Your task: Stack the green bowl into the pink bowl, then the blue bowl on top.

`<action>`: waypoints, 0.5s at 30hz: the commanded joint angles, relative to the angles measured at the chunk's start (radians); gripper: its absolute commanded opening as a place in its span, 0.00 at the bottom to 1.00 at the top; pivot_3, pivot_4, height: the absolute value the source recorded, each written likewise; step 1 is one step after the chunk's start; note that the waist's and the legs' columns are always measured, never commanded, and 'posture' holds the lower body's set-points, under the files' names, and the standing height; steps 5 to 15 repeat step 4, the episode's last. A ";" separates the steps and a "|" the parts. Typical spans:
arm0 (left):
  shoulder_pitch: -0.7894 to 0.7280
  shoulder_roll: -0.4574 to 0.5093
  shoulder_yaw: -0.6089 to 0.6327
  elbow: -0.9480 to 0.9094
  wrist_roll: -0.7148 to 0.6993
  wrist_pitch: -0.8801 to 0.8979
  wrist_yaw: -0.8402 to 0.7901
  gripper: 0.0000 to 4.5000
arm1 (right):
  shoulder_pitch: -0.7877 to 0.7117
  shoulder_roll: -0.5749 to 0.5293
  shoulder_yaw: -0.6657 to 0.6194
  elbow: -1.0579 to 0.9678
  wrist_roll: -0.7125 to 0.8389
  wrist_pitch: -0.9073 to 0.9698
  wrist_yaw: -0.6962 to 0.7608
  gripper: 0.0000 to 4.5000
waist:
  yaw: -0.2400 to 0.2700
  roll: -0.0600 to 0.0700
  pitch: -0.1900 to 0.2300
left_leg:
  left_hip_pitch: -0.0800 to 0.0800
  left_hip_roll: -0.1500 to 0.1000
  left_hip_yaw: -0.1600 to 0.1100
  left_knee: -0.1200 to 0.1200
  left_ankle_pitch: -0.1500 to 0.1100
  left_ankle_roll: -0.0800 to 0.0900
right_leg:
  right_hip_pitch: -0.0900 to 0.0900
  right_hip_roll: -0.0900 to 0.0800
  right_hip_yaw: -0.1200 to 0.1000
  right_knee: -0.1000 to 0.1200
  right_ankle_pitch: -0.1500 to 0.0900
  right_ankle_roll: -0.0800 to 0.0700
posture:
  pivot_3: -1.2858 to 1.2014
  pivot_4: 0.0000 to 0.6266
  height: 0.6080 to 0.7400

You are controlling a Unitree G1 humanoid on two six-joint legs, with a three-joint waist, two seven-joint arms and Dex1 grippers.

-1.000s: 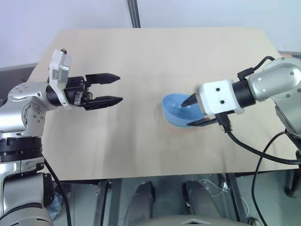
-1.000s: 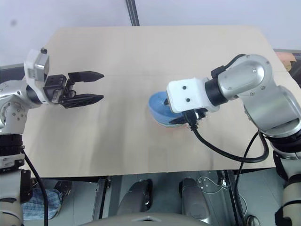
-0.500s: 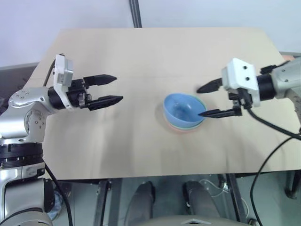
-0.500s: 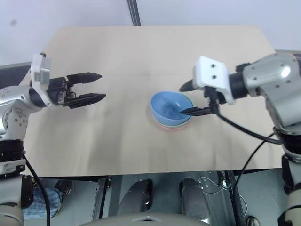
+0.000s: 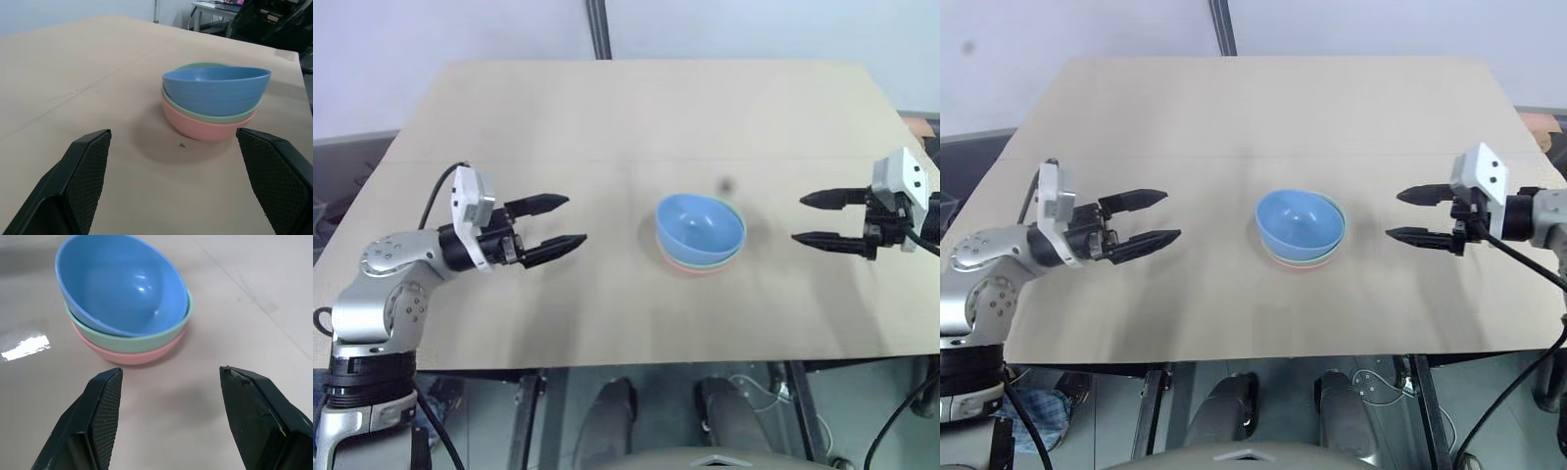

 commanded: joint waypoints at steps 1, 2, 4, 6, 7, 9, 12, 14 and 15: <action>-0.003 0.008 0.033 -0.042 -0.019 -0.006 0.016 0.96 | -0.005 -0.021 -0.047 0.010 0.046 -0.045 0.029 0.74 | 0.000 0.000 0.000 | 0.000 0.000 0.000 0.000 0.000 0.000 | 0.000 0.000 0.000 0.000 0.000 0.000 | 0.52 0.24 1.00; -0.002 0.009 0.033 -0.043 -0.020 -0.008 0.018 0.96 | -0.006 -0.022 -0.046 0.017 0.049 -0.051 0.032 0.74 | 0.000 0.000 0.000 | 0.000 0.000 0.000 0.000 0.000 0.000 | 0.000 0.000 0.000 0.000 0.000 0.000 | 0.52 0.24 1.00; 0.002 0.012 0.035 -0.049 -0.025 -0.011 0.015 0.96 | -0.004 -0.026 -0.040 0.034 0.048 -0.061 0.037 0.74 | 0.000 0.000 0.000 | 0.000 0.000 0.000 0.000 0.000 0.000 | 0.000 0.000 0.000 0.000 0.000 0.000 | 0.52 0.24 1.00; 0.002 0.012 0.035 -0.049 -0.025 -0.011 0.015 0.96 | -0.004 -0.026 -0.040 0.034 0.048 -0.061 0.037 0.74 | 0.000 0.000 0.000 | 0.000 0.000 0.000 0.000 0.000 0.000 | 0.000 0.000 0.000 0.000 0.000 0.000 | 0.52 0.24 1.00; 0.002 0.012 0.035 -0.049 -0.025 -0.011 0.015 0.96 | -0.004 -0.026 -0.040 0.034 0.048 -0.061 0.037 0.74 | 0.000 0.000 0.000 | 0.000 0.000 0.000 0.000 0.000 0.000 | 0.000 0.000 0.000 0.000 0.000 0.000 | 0.52 0.24 1.00; 0.002 0.012 0.035 -0.049 -0.025 -0.011 0.015 0.96 | -0.004 -0.026 -0.040 0.034 0.048 -0.061 0.037 0.74 | 0.000 0.000 0.000 | 0.000 0.000 0.000 0.000 0.000 0.000 | 0.000 0.000 0.000 0.000 0.000 0.000 | 0.52 0.24 1.00; 0.002 0.012 0.035 -0.049 -0.025 -0.011 0.015 0.96 | -0.004 -0.026 -0.040 0.034 0.048 -0.061 0.037 0.74 | 0.000 0.000 0.000 | 0.000 0.000 0.000 0.000 0.000 0.000 | 0.000 0.000 0.000 0.000 0.000 0.000 | 0.52 0.24 1.00; 0.002 0.012 0.035 -0.049 -0.025 -0.011 0.015 0.96 | -0.004 -0.026 -0.040 0.034 0.048 -0.061 0.037 0.74 | 0.000 0.000 0.000 | 0.000 0.000 0.000 0.000 0.000 0.000 | 0.000 0.000 0.000 0.000 0.000 0.000 | 0.52 0.24 1.00; 0.002 0.012 0.035 -0.049 -0.025 -0.011 0.015 0.96 | -0.004 -0.026 -0.040 0.034 0.048 -0.061 0.037 0.74 | 0.000 0.000 0.000 | 0.000 0.000 0.000 0.000 0.000 0.000 | 0.000 0.000 0.000 0.000 0.000 0.000 | 0.52 0.24 1.00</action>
